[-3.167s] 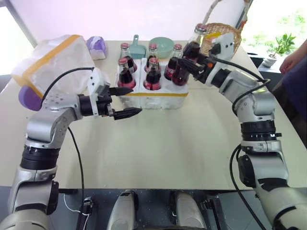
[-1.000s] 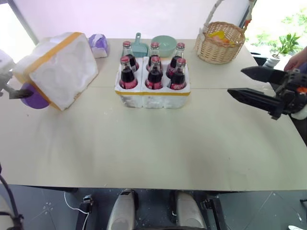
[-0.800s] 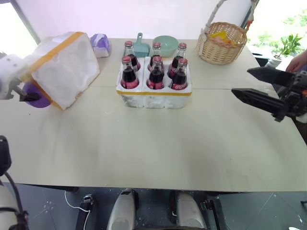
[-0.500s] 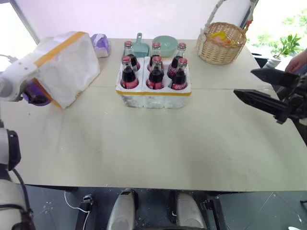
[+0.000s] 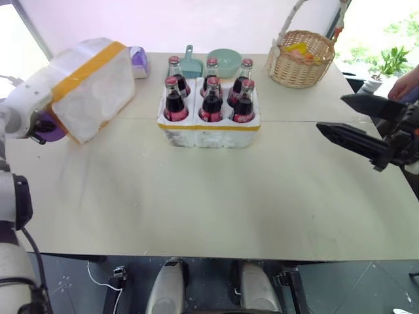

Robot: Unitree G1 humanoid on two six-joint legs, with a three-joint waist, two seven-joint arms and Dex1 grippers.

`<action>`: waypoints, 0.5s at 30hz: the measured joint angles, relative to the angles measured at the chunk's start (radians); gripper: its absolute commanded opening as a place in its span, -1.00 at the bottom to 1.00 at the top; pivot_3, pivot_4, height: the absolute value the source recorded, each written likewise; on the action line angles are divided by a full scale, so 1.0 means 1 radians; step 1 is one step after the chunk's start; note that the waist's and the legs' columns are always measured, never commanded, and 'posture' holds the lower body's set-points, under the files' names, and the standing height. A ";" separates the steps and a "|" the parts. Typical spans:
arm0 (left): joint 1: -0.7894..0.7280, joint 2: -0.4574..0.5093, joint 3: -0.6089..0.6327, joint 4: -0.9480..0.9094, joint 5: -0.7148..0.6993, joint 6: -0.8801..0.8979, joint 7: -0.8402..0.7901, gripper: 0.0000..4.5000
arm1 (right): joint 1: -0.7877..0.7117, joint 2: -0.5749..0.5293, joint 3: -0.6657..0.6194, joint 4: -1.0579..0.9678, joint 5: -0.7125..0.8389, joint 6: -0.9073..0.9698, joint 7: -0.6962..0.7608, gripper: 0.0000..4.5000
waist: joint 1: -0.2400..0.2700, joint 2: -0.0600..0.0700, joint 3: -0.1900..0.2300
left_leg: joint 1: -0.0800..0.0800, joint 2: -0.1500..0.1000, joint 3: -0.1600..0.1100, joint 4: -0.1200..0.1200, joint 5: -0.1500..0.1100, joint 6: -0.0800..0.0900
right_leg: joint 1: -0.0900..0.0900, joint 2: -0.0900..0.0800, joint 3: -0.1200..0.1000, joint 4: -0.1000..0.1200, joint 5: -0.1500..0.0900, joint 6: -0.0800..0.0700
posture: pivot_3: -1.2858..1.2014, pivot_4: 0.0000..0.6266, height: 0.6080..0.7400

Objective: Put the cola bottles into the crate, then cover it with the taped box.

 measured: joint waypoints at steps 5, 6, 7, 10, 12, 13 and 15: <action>0.002 0.000 0.027 0.000 -0.009 -0.009 0.032 -0.68 | 0.017 -0.019 0.004 0.006 0.018 -0.001 0.007 1.00 | 0.000 0.000 0.000 | 0.000 0.000 0.000 0.000 0.000 0.000 | 0.000 0.000 0.000 0.000 0.000 0.000 | 0.03 -0.52 1.00; 0.002 0.000 0.036 0.000 -0.018 -0.019 0.047 -0.68 | 0.031 -0.023 0.003 0.008 0.019 0.002 0.011 1.00 | 0.000 -0.001 0.000 | 0.000 0.000 0.000 0.000 0.000 0.000 | 0.000 0.000 0.000 0.000 0.000 0.000 | 0.03 -0.52 1.00; 0.002 -0.001 0.054 0.000 -0.027 -0.039 0.063 -0.68 | 0.046 -0.024 0.001 0.008 0.017 0.002 0.016 1.00 | 0.001 -0.001 0.000 | 0.000 0.000 0.000 0.000 0.000 0.000 | 0.000 0.000 0.000 0.000 0.000 0.000 | 0.03 -0.52 1.00; -0.018 -0.020 0.122 -0.004 -0.085 -0.113 0.108 -0.68 | 0.087 -0.025 -0.008 0.010 -0.003 0.001 0.019 1.00 | 0.006 -0.002 0.000 | -0.001 0.000 -0.001 0.002 0.000 0.000 | 0.001 0.000 0.000 0.000 0.000 0.000 | 0.03 -0.52 1.00; -0.043 -0.043 0.157 -0.032 -0.118 -0.166 0.134 -0.68 | 0.111 -0.025 -0.021 0.011 -0.006 0.001 0.020 1.00 | 0.007 -0.003 0.000 | -0.001 0.000 -0.001 0.002 0.000 0.000 | 0.002 -0.001 0.000 -0.001 0.001 0.002 | 0.03 -0.52 1.00; -0.055 -0.054 0.171 -0.050 -0.130 -0.194 0.139 -0.68 | 0.119 -0.025 -0.029 0.010 -0.009 0.001 0.021 1.00 | 0.005 -0.003 0.000 | -0.001 -0.001 0.000 0.002 0.000 0.000 | 0.002 -0.001 0.000 -0.001 0.001 0.002 | 0.03 -0.52 1.00; -0.069 -0.080 0.181 -0.108 -0.152 -0.253 0.138 -0.68 | 0.136 -0.025 -0.041 0.009 -0.014 0.001 0.019 1.00 | 0.003 -0.003 0.000 | 0.000 -0.001 0.000 0.002 0.000 0.000 | 0.002 -0.001 0.000 -0.001 0.001 0.002 | 0.03 -0.52 1.00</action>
